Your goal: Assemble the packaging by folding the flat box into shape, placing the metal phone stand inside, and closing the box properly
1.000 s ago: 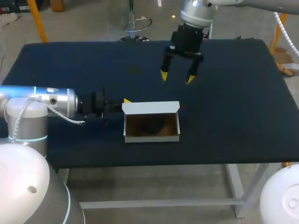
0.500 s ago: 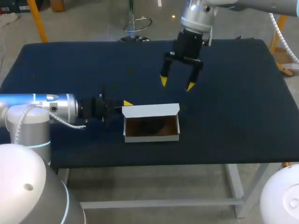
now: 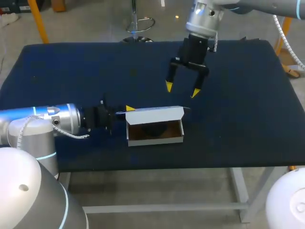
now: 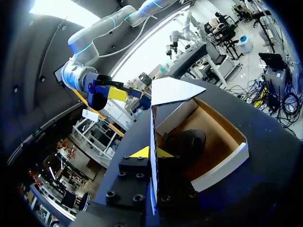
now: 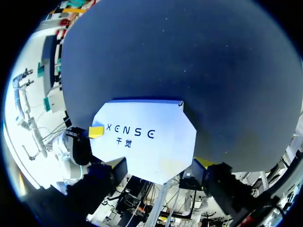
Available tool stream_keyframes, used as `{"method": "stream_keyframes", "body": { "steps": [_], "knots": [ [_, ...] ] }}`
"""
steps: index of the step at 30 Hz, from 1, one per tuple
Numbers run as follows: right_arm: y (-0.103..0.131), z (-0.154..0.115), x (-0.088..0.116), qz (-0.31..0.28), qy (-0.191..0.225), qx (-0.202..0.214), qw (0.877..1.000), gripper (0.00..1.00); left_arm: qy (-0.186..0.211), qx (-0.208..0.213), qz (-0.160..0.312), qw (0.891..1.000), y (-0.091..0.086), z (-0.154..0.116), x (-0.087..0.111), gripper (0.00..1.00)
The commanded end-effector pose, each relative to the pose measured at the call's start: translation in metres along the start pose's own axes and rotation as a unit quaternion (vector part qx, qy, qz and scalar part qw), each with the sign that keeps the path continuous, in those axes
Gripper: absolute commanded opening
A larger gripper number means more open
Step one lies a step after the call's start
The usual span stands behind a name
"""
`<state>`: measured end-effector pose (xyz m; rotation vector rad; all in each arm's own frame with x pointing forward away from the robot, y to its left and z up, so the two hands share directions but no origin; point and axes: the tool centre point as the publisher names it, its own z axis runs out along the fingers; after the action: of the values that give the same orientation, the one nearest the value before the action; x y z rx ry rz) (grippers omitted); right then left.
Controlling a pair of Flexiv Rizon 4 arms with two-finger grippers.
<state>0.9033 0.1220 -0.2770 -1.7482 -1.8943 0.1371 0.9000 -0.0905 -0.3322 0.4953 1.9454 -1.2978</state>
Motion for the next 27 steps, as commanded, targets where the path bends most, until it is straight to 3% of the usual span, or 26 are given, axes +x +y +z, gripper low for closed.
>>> {"method": "stream_keyframes", "body": {
  "steps": [1, 4, 8, 10, 11, 14, 17, 27],
  "knots": [
    [0.000, 0.004, -0.003, 0.001, 0.003, 0.004, 1.000, 0.85, 0.000, -0.004, 0.004, 1.000, -0.003, 0.001, 0.004, 0.00],
    [-0.001, 0.009, -0.003, -0.021, 0.003, 0.001, 1.000, 0.75, 0.002, -0.004, 0.006, 1.000, -0.002, 0.002, 0.005, 0.00],
    [0.000, 0.015, -0.004, -0.041, 0.010, 0.000, 0.999, 0.71, 0.004, -0.005, 0.007, 1.000, 0.000, 0.003, 0.006, 0.00],
    [0.000, 0.017, -0.005, -0.040, 0.012, 0.001, 0.999, 0.68, 0.004, -0.006, 0.007, 1.000, 0.000, 0.003, 0.007, 0.00],
    [0.001, 0.021, -0.007, -0.044, 0.017, 0.004, 0.999, 0.60, 0.003, -0.006, 0.008, 1.000, 0.001, 0.003, 0.007, 0.00],
    [0.001, 0.026, -0.010, -0.043, 0.021, 0.006, 0.999, 0.58, 0.002, -0.006, 0.011, 1.000, 0.002, 0.002, 0.009, 0.00],
    [0.000, 0.030, -0.011, -0.046, 0.024, 0.006, 0.999, 0.50, 0.001, -0.005, 0.014, 1.000, 0.003, 0.002, 0.009, 0.00],
    [-0.002, 0.037, -0.013, -0.044, 0.021, 0.008, 0.999, 0.49, -0.004, -0.009, 0.025, 1.000, 0.005, 0.001, 0.012, 0.00]
  ]
}}
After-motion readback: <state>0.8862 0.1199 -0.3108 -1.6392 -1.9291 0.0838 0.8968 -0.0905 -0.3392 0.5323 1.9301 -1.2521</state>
